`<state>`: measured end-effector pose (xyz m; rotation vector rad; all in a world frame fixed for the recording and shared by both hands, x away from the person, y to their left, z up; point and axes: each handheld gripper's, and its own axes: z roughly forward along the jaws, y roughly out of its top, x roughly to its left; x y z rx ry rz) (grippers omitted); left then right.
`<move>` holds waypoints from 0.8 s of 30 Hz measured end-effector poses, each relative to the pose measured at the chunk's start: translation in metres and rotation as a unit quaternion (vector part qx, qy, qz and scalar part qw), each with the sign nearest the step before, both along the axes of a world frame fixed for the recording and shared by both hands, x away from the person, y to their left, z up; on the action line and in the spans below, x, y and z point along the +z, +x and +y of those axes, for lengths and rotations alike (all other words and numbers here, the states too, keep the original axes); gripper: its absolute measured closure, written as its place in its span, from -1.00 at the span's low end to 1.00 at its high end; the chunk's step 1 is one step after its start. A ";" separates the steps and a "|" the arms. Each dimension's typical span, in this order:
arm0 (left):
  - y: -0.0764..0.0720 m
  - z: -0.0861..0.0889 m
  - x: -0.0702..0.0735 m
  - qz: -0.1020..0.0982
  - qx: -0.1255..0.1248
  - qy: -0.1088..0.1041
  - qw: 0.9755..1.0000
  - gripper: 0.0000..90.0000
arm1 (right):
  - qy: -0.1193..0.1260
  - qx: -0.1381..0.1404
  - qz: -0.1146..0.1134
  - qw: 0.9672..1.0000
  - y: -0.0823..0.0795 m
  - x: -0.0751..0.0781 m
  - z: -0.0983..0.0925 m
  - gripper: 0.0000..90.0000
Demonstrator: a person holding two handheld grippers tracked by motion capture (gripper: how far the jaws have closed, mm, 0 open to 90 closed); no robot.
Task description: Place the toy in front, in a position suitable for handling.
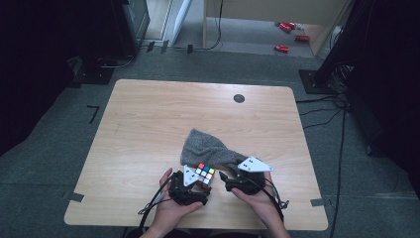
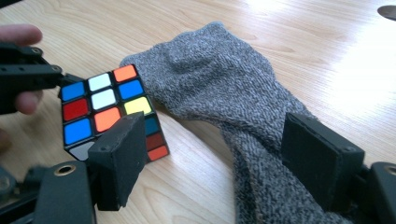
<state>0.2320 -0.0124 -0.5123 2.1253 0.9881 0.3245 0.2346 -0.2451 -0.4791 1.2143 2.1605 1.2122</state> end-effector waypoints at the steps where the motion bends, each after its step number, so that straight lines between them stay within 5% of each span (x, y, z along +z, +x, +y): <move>1: 0.001 0.004 0.001 0.000 -0.003 -0.002 1.000 -0.67 | -0.001 -0.002 0.000 1.000 0.000 0.000 -0.001 -0.47; 6: 0.003 0.021 0.003 -0.008 -0.018 -0.021 1.000 -0.36 | -0.012 -0.014 -0.002 1.000 0.002 -0.003 -0.005 -0.24; 11: 0.007 0.029 0.000 -0.010 -0.032 -0.017 0.999 -0.48 | -0.012 -0.034 0.019 0.999 0.005 -0.008 -0.011 -0.04; 17: 0.017 0.020 -0.002 -0.007 -0.061 -0.003 0.998 -0.68 | -0.007 -0.034 0.029 0.999 0.007 -0.010 -0.014 -0.03; 24: 0.024 0.008 -0.005 -0.005 -0.062 0.000 0.998 -0.68 | -0.008 -0.033 0.037 0.999 0.009 -0.014 -0.014 -0.04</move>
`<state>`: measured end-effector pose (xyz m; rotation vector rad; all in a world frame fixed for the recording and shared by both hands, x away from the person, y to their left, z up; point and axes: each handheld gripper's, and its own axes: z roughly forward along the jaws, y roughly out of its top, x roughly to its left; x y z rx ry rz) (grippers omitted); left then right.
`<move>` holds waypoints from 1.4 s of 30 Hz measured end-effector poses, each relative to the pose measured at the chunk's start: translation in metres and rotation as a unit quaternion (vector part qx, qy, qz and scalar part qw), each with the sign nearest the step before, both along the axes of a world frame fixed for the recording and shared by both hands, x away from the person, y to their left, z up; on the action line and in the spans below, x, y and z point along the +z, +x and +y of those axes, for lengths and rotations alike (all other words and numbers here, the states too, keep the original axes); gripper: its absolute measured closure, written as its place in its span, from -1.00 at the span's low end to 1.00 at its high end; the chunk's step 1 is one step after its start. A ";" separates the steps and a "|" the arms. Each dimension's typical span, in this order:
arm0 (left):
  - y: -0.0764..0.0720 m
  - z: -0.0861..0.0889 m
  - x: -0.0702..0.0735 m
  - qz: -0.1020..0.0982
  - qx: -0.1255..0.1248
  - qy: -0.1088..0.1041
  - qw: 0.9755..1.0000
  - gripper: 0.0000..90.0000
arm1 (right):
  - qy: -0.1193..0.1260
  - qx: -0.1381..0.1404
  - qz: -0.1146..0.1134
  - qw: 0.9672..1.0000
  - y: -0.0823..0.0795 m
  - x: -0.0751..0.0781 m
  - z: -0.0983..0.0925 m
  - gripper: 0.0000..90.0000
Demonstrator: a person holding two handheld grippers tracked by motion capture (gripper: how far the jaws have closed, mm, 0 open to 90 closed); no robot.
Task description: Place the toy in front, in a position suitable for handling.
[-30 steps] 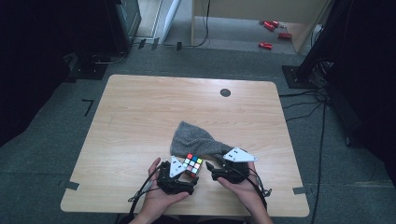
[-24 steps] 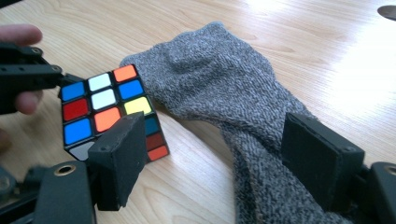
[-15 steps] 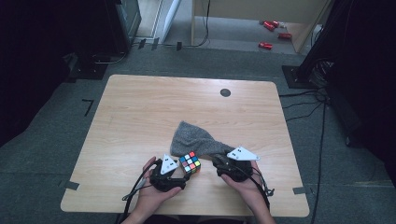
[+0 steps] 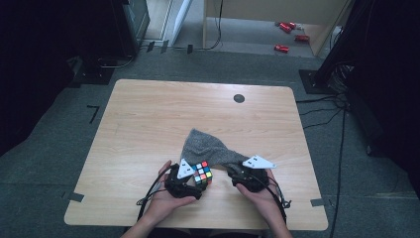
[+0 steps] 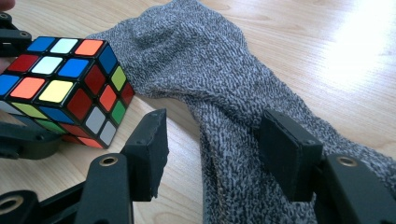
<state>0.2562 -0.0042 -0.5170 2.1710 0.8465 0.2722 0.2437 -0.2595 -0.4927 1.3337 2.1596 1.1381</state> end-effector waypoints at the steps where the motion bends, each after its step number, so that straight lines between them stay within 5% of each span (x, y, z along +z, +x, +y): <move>1: 0.000 -0.001 0.000 -0.001 -0.001 0.000 1.000 -0.68 | 0.000 0.000 0.001 1.000 0.000 0.000 0.000 -0.04; 10: -0.013 0.000 0.001 -0.010 -0.010 0.012 1.000 -0.66 | -0.003 0.001 0.002 1.000 0.001 -0.002 0.001 -0.08; 15: -0.007 -0.004 -0.002 -0.003 0.029 0.024 0.999 -0.68 | -0.003 0.000 0.001 1.000 0.000 -0.002 0.001 -0.09; 20: -0.001 -0.010 -0.002 -0.015 0.025 0.042 0.999 -0.68 | 0.003 -0.003 -0.003 1.000 0.000 0.000 -0.001 -0.09; 24: 0.002 -0.014 -0.002 -0.019 0.020 0.039 0.999 -0.62 | 0.008 -0.006 -0.006 1.000 -0.001 0.002 -0.003 -0.09; 28: 0.000 -0.013 -0.002 -0.027 0.006 0.030 0.999 -0.24 | 0.010 -0.006 -0.008 1.000 -0.001 0.005 -0.004 -0.09; 42: -0.002 -0.004 -0.001 -0.019 -0.002 0.020 1.000 -0.23 | 0.010 -0.005 -0.012 1.000 -0.002 0.006 -0.003 -0.09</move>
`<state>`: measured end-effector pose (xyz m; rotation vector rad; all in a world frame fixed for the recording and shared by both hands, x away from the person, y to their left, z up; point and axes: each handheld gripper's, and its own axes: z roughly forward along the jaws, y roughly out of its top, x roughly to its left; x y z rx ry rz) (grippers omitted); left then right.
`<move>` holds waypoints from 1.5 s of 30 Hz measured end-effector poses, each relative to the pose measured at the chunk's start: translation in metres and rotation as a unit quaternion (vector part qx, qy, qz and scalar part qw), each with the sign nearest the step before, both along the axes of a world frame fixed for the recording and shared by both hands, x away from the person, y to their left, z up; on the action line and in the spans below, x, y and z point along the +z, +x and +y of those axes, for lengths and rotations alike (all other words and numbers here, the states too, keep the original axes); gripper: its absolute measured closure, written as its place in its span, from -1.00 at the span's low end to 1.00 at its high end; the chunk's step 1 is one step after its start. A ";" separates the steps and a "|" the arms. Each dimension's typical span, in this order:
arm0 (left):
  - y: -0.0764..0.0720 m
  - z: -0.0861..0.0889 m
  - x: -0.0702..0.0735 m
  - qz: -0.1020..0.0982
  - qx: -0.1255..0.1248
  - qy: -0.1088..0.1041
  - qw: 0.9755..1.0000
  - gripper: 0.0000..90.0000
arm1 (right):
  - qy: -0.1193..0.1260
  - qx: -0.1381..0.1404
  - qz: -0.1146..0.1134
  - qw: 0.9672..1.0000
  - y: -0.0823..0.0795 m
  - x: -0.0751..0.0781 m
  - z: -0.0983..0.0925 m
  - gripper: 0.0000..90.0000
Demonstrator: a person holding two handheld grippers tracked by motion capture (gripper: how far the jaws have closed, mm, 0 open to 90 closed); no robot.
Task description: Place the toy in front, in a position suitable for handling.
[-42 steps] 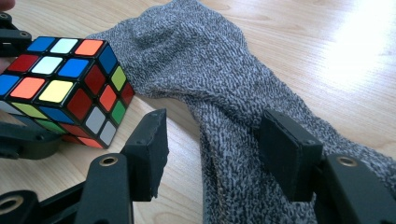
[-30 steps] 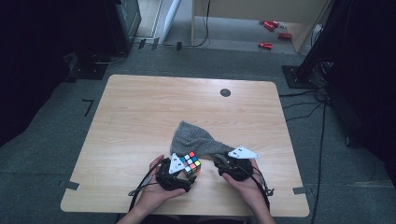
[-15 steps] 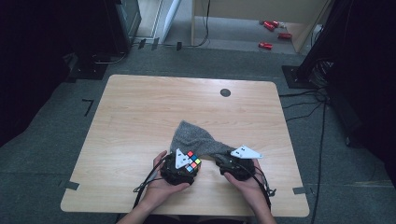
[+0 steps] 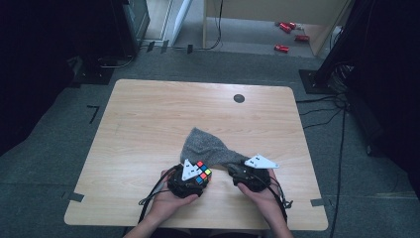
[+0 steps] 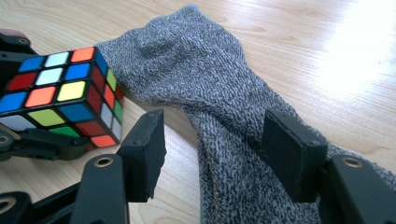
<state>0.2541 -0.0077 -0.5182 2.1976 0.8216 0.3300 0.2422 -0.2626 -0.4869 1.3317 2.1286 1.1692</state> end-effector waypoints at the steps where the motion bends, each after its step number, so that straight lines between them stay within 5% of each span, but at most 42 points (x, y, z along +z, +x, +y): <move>1: 0.000 0.001 0.000 0.000 0.003 -0.001 1.000 -0.24 | -0.002 0.000 0.001 1.000 0.000 0.000 0.000 -0.09; 8: -0.002 -0.002 -0.001 -0.003 0.007 0.011 1.000 -0.40 | 0.002 -0.003 -0.003 1.000 0.000 0.002 -0.001 -0.09; 11: -0.003 -0.001 0.000 -0.006 0.015 0.006 1.000 -0.24 | 0.007 -0.007 -0.010 1.000 0.002 0.004 0.001 -0.09; 19: -0.003 0.008 0.009 -0.016 0.005 -0.011 1.000 -0.23 | -0.001 -0.012 -0.039 0.999 0.016 0.001 0.025 -0.10; 23: 0.005 0.019 0.019 -0.009 0.006 -0.020 1.000 -0.23 | -0.003 -0.039 -0.018 0.999 0.029 -0.010 0.032 -0.02; 26: 0.011 0.026 0.023 -0.014 0.010 -0.025 1.000 -0.23 | -0.019 -0.032 -0.005 0.999 0.029 -0.018 0.033 0.08; 33: 0.012 0.044 0.026 -0.015 0.023 -0.034 0.999 -0.23 | -0.029 -0.008 0.000 1.000 0.019 -0.024 0.011 0.41; 36: 0.012 0.049 0.026 -0.015 0.023 -0.033 0.999 -0.23 | -0.056 0.002 -0.006 0.998 0.014 -0.023 0.000 0.40; 41: 0.013 0.054 0.027 -0.013 0.028 -0.037 0.999 -0.23 | -0.080 -0.042 -0.005 0.996 0.011 -0.017 -0.018 0.19; 45: 0.015 0.055 0.026 -0.007 0.030 -0.036 0.999 -0.23 | -0.053 -0.069 -0.011 0.996 0.007 -0.005 -0.026 -0.01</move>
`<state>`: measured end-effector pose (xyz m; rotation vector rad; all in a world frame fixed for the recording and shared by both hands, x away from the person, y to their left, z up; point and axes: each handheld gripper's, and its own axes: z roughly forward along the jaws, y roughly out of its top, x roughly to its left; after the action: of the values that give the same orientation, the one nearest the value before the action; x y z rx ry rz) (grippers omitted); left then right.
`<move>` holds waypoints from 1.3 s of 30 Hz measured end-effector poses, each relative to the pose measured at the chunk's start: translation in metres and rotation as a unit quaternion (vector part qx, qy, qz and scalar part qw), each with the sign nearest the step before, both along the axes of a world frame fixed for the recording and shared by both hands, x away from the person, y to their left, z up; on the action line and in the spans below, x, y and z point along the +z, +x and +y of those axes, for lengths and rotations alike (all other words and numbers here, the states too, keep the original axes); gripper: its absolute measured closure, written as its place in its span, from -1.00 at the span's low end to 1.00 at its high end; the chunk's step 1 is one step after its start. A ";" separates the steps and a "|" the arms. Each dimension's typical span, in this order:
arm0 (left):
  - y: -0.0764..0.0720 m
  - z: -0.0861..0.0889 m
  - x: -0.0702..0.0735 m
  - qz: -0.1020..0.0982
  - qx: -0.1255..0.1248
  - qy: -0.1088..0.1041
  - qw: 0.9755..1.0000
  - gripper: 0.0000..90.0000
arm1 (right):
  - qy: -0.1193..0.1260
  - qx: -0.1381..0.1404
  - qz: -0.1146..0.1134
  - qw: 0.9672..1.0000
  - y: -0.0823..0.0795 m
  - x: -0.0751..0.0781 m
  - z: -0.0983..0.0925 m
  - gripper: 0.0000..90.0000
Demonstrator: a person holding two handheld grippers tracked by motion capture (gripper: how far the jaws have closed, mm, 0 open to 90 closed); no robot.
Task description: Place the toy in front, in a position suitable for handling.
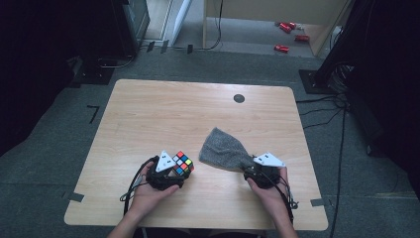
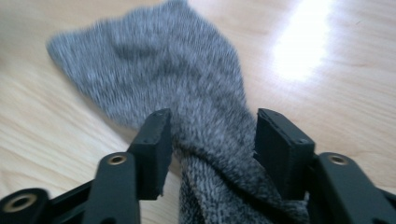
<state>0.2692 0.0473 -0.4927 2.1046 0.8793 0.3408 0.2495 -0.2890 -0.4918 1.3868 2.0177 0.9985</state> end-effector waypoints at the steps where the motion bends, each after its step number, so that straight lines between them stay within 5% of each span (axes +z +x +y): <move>1: 0.001 0.000 0.000 0.001 -0.001 0.000 1.000 -0.23 | 0.012 -0.001 -0.002 1.000 -0.001 0.003 0.000 -0.02; 5: 0.000 -0.006 -0.001 0.004 -0.010 0.004 1.000 -0.23 | 0.049 0.000 0.006 0.999 0.004 0.001 0.005 -0.08; 14: 0.000 -0.021 0.000 -0.006 -0.039 0.009 0.999 -0.23 | 0.022 -0.016 0.048 0.998 0.016 -0.024 0.017 -0.27; 17: 0.002 -0.025 0.002 -0.007 -0.044 0.006 0.999 -0.23 | 0.012 -0.018 0.046 0.999 0.018 -0.026 0.019 -0.20; 21: 0.003 -0.028 0.006 -0.007 -0.050 -0.010 0.999 -0.23 | -0.021 -0.031 0.026 0.999 0.017 -0.027 0.018 0.32; 24: 0.001 -0.028 0.004 -0.010 -0.056 -0.006 0.998 -0.23 | 0.004 -0.040 0.024 0.999 0.016 -0.026 0.011 0.62; 32: 0.000 -0.021 0.000 -0.005 -0.046 -0.010 0.999 -0.23 | 0.050 0.003 -0.021 0.998 0.004 -0.001 0.018 0.69; 39: -0.001 -0.024 0.004 -0.007 -0.054 -0.021 0.998 -0.23 | 0.084 0.047 -0.057 0.994 -0.010 0.022 0.029 0.68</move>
<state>0.2683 0.0230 -0.4883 2.0995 0.7538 0.2788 0.2400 -0.2600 -0.4695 1.2941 1.9686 1.2847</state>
